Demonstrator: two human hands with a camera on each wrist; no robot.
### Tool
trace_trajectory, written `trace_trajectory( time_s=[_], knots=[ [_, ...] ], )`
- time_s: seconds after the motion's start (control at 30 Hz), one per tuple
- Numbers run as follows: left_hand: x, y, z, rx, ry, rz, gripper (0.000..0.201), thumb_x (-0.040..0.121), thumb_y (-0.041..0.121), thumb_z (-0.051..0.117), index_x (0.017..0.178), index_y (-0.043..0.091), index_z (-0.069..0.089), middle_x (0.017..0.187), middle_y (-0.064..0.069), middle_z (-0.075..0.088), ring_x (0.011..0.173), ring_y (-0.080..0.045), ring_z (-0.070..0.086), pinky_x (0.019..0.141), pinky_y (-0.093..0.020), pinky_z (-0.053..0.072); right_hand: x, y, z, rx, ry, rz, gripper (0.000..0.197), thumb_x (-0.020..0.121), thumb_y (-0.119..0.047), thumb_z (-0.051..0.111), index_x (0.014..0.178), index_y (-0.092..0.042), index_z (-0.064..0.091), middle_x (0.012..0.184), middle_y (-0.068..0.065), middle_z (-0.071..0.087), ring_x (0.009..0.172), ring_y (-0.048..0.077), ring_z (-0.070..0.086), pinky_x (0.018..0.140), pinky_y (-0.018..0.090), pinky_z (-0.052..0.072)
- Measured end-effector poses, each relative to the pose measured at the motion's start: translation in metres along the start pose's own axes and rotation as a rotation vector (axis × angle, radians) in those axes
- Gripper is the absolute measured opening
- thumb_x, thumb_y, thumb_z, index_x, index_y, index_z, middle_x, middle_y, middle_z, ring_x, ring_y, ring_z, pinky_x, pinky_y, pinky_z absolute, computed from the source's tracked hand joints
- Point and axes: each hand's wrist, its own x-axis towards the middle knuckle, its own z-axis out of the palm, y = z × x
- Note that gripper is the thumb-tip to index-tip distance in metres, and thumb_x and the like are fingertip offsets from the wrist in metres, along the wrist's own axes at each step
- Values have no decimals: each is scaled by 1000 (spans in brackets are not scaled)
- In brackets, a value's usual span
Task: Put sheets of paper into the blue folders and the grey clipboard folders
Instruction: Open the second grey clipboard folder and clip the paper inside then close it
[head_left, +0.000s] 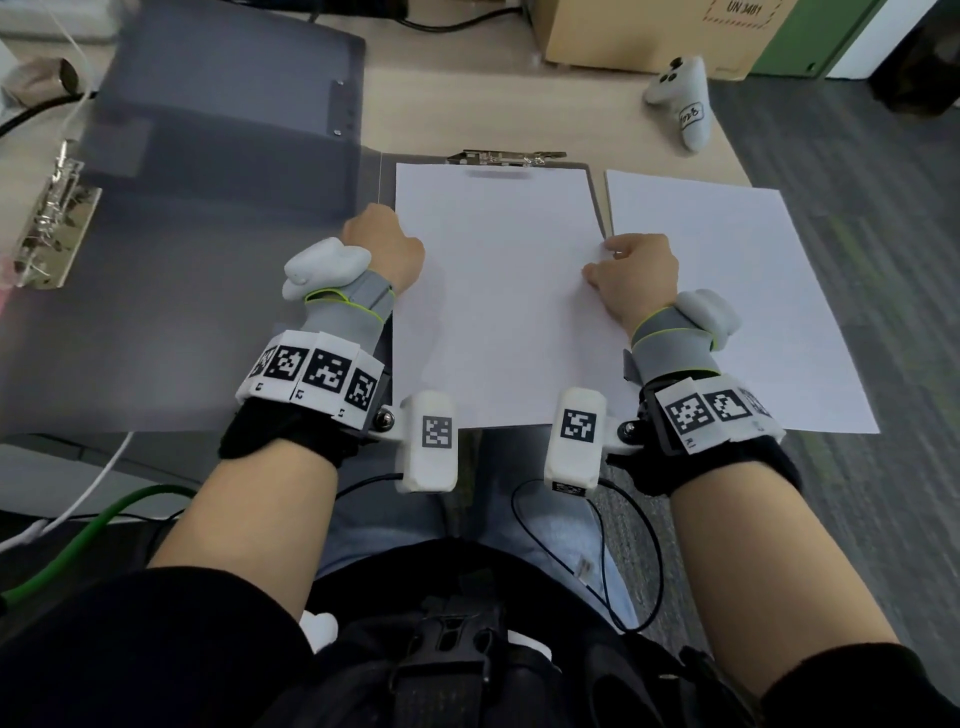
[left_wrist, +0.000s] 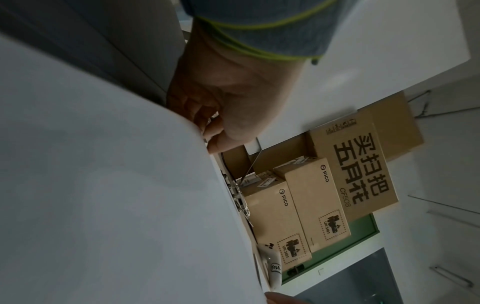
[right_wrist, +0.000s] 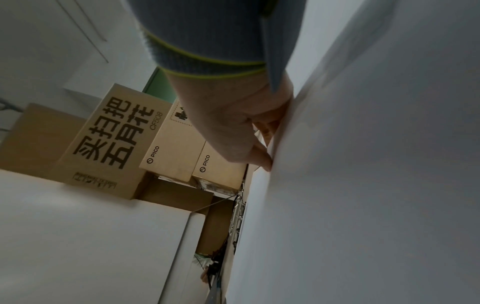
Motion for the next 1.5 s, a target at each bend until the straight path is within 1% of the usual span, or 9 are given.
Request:
trace_trajectory(
  time_s=[0.27, 0.33, 0.47, 0.57, 0.77, 1.0, 1.17, 1.33, 1.5],
  knots=[
    [0, 2, -4, 133, -14, 42, 42, 89, 5, 48, 54, 11, 24, 57, -10, 34, 57, -28, 36, 46, -26, 17, -2, -17, 2, -386, -39, -49, 36, 88, -9, 50, 124, -4, 50, 128, 16, 53, 113, 35, 56, 91, 33, 44],
    [0, 3, -4, 200, -37, 71, 35, 90, 8, 48, 58, 7, 35, 84, -25, 59, 82, -39, 57, 52, -27, 32, -3, -23, 4, -519, -67, -64, 36, 91, -10, 47, 125, -2, 48, 130, 18, 46, 117, 36, 53, 96, 36, 41],
    [6, 1, -2, 310, -84, 72, 30, 91, 19, 48, 109, -5, 55, 125, -23, 53, 111, -39, 55, 81, -38, 42, -6, -34, 8, -735, -109, -75, 33, 94, -10, 43, 125, 0, 47, 95, 21, 41, 127, 29, 39, 104, 35, 33],
    [9, 4, -2, 383, -109, 61, 34, 93, 18, 47, 122, 0, 48, 134, -20, 40, 117, -38, 49, 89, -38, 40, -4, -39, 13, -802, -136, -171, 34, 90, -10, 42, 123, -5, 49, 136, 15, 32, 123, 36, 34, 101, 39, 32],
    [29, 2, 0, 392, -122, 154, 48, 83, 9, 44, 129, 23, 45, 142, -16, 22, 125, -38, 29, 108, -43, 31, 1, -68, 30, -863, -293, -340, 39, 94, -8, 40, 133, -3, 41, 142, 16, 37, 132, 33, 32, 111, 37, 25],
    [45, 22, -3, 205, -257, 198, 59, 85, 4, 37, 139, 29, 40, 161, -1, 0, 147, -27, -1, 121, -39, 11, 39, -80, 45, -498, -328, -230, 39, 92, -13, 47, 127, 2, 45, 138, 15, 42, 124, 30, 44, 98, 35, 42],
    [57, 24, 9, 16, -187, 168, 62, 86, 3, 37, 139, 34, 40, 157, 9, 19, 141, -24, 13, 116, -26, 12, 58, -78, 58, 144, -183, 11, 17, 79, -16, 63, 75, -12, 47, 73, 1, 43, 80, 21, 42, 61, 25, 34],
    [70, 17, 7, 30, -88, 192, 51, 85, 10, 42, 124, 41, 54, 139, 11, 43, 126, -23, 30, 90, -27, 17, 60, -89, 62, 460, -115, 42, 38, 83, -18, 53, 121, -15, 55, 99, 0, 50, 90, 17, 45, 75, 25, 40],
    [81, 14, 4, 9, -55, 180, 43, 82, 20, 49, 115, 45, 60, 128, 14, 49, 124, -21, 33, 88, -30, 20, 65, -99, 72, 539, -128, -64, 26, 90, -14, 52, 112, -7, 65, 95, -1, 59, 85, 8, 52, 72, 13, 40]
  ],
)
